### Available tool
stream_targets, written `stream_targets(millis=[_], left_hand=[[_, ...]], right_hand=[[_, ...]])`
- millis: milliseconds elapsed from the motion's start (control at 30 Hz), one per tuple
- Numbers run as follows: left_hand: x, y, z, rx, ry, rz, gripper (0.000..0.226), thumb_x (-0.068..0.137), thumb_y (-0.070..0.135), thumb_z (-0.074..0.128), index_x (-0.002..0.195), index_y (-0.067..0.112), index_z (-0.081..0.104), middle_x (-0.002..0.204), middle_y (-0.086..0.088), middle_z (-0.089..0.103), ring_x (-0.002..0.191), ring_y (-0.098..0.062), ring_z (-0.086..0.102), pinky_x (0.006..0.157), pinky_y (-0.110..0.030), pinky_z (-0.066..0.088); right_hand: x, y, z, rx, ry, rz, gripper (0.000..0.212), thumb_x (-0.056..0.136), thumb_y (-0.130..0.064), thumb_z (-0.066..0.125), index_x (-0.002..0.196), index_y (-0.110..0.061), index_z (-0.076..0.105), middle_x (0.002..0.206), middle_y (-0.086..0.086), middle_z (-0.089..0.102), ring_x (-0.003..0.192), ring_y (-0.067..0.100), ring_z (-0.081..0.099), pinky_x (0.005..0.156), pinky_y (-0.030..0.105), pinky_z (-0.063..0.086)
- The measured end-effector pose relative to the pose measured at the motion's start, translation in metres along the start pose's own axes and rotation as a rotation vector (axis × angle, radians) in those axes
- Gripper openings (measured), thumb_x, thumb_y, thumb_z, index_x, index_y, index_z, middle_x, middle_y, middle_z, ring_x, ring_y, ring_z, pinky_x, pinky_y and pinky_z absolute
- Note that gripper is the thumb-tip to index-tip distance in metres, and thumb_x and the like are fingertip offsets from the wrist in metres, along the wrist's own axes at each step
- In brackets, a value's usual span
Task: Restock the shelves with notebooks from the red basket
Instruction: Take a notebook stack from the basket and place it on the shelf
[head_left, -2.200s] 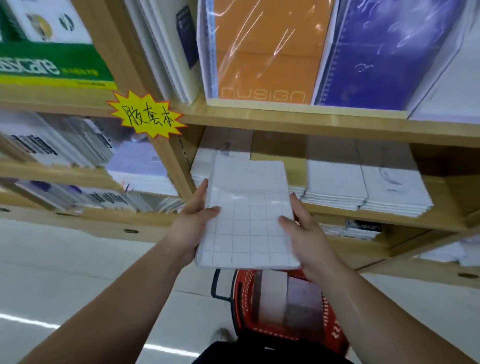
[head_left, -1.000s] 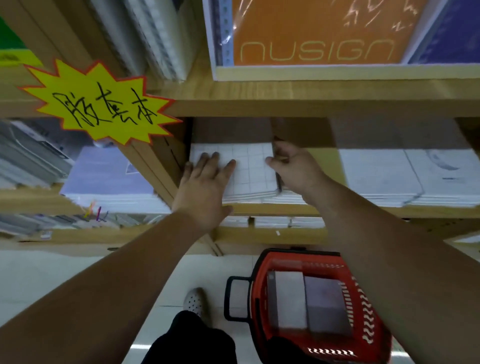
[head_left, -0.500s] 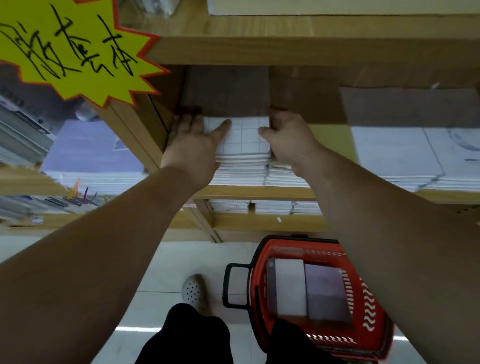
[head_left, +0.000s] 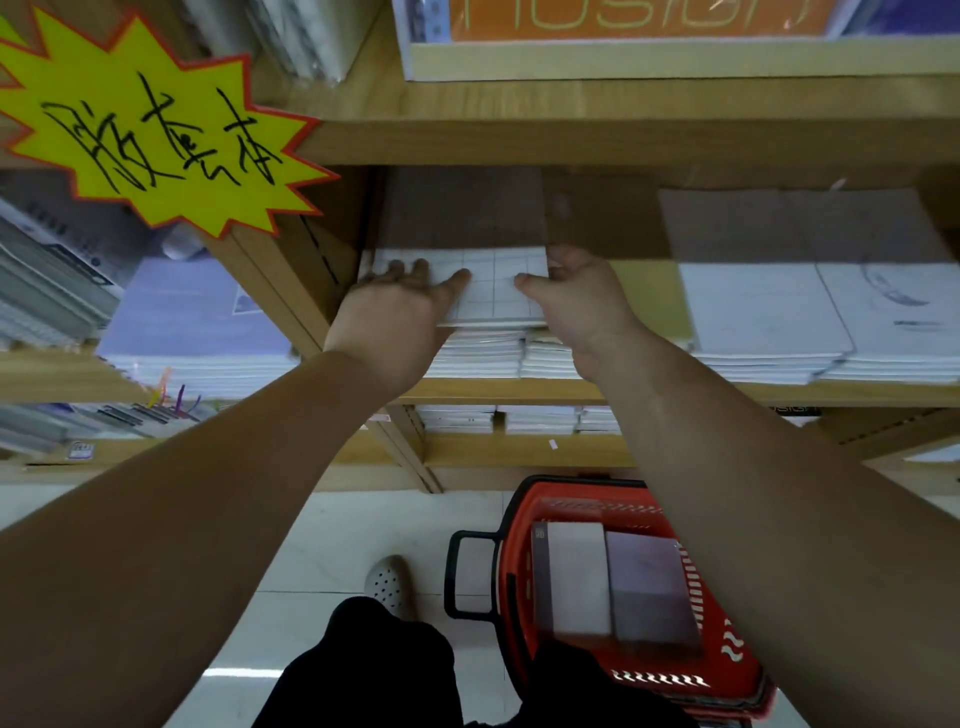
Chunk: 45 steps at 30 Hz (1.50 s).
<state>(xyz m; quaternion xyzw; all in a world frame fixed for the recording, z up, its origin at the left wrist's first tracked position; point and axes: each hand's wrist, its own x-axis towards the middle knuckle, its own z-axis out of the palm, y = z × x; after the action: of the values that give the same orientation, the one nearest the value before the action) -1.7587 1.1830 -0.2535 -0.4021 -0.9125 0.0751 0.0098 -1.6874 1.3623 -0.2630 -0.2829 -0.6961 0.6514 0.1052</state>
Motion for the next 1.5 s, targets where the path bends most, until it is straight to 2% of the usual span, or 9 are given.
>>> stream_targets(millis=[233,467,567,667,933,1033,1233,1400,1500], left_hand=[[0.005,0.060,-0.016,-0.187,0.178,0.022,0.060,0.101,0.043,0.051,0.157,0.037,0.029,0.158,-0.011,0.040,0.147,-0.037,0.033,0.117,-0.057,0.028],[0.020,0.095,-0.005,-0.162,-0.066,-0.197,0.108,0.085,0.074,0.053,0.160,0.024,-0.006,0.168,-0.015,0.002,0.154,-0.040,0.006,0.120,-0.065,0.011],[0.013,0.080,0.014,-0.101,-0.130,-0.249,0.100,0.092,0.071,0.042,0.160,0.021,-0.012,0.168,-0.018,-0.009,0.154,-0.041,-0.002,0.120,-0.065,0.009],[0.011,0.069,0.020,-0.114,-0.063,-0.204,0.080,0.100,0.057,0.040,0.161,0.026,-0.003,0.169,-0.014,0.000,0.155,-0.037,0.006,0.121,-0.061,0.015],[0.029,0.045,0.014,-0.099,-0.136,-0.156,0.075,0.101,0.059,0.037,0.160,0.032,-0.002,0.168,-0.015,0.003,0.154,-0.040,0.003,0.120,-0.066,0.011],[0.028,0.040,0.010,-0.100,-0.127,-0.103,0.068,0.103,0.055,0.033,0.160,0.032,0.003,0.168,-0.016,0.010,0.153,-0.040,0.011,0.118,-0.064,0.018],[0.023,0.036,-0.002,-0.142,-0.060,-0.062,0.056,0.107,0.045,0.034,0.159,0.029,0.021,0.158,-0.011,0.040,0.139,-0.038,0.044,0.103,-0.051,0.044],[0.023,0.033,-0.015,-0.189,0.020,-0.109,0.051,0.105,0.050,0.038,0.154,0.035,0.037,0.132,-0.013,0.065,0.115,-0.038,0.061,0.086,-0.041,0.049],[0.021,0.024,-0.010,-0.262,0.051,-0.102,0.050,0.099,0.055,0.049,0.147,0.040,0.048,0.132,-0.005,0.067,0.118,-0.033,0.061,0.088,-0.039,0.051]], right_hand=[[-0.007,-0.015,-0.052,0.049,0.190,-0.094,0.032,0.093,-0.001,0.065,0.076,-0.027,0.056,0.078,-0.011,0.062,0.068,0.000,0.057,0.057,0.007,0.044],[-0.011,0.019,-0.139,0.193,0.385,-0.006,0.036,0.086,0.001,0.066,0.120,-0.008,0.071,0.114,0.010,0.074,0.107,0.027,0.070,0.091,0.037,0.056],[-0.005,0.032,-0.156,0.146,0.357,0.030,0.052,0.093,0.002,0.064,0.143,-0.010,0.057,0.127,0.002,0.066,0.112,0.019,0.065,0.095,0.027,0.051],[0.006,0.035,-0.145,-0.056,0.274,0.022,0.048,0.098,0.001,0.059,0.143,-0.015,0.055,0.107,-0.007,0.066,0.088,0.009,0.064,0.071,0.015,0.050],[0.037,0.041,-0.114,-0.865,0.262,0.015,0.059,0.105,-0.024,0.044,0.160,-0.012,0.025,0.152,0.020,0.043,0.130,0.041,0.048,0.105,0.040,0.042],[0.038,0.042,-0.109,-0.877,0.250,0.112,0.063,0.105,-0.032,0.044,0.159,-0.011,0.021,0.160,0.018,0.022,0.136,0.042,0.036,0.108,0.047,0.039],[0.037,0.033,-0.114,-0.933,0.131,0.180,0.079,0.104,-0.048,0.044,0.162,-0.010,0.008,0.163,0.021,0.022,0.144,0.044,0.029,0.113,0.048,0.033],[0.019,0.036,-0.111,-0.998,0.212,0.124,0.066,0.101,-0.057,0.043,0.159,-0.033,0.026,0.160,0.015,0.022,0.140,0.041,0.032,0.108,0.051,0.036],[0.011,0.041,-0.099,-1.058,0.133,0.063,0.062,0.102,-0.058,0.036,0.159,-0.039,0.023,0.169,0.011,0.004,0.152,0.039,0.013,0.118,0.053,0.023]])
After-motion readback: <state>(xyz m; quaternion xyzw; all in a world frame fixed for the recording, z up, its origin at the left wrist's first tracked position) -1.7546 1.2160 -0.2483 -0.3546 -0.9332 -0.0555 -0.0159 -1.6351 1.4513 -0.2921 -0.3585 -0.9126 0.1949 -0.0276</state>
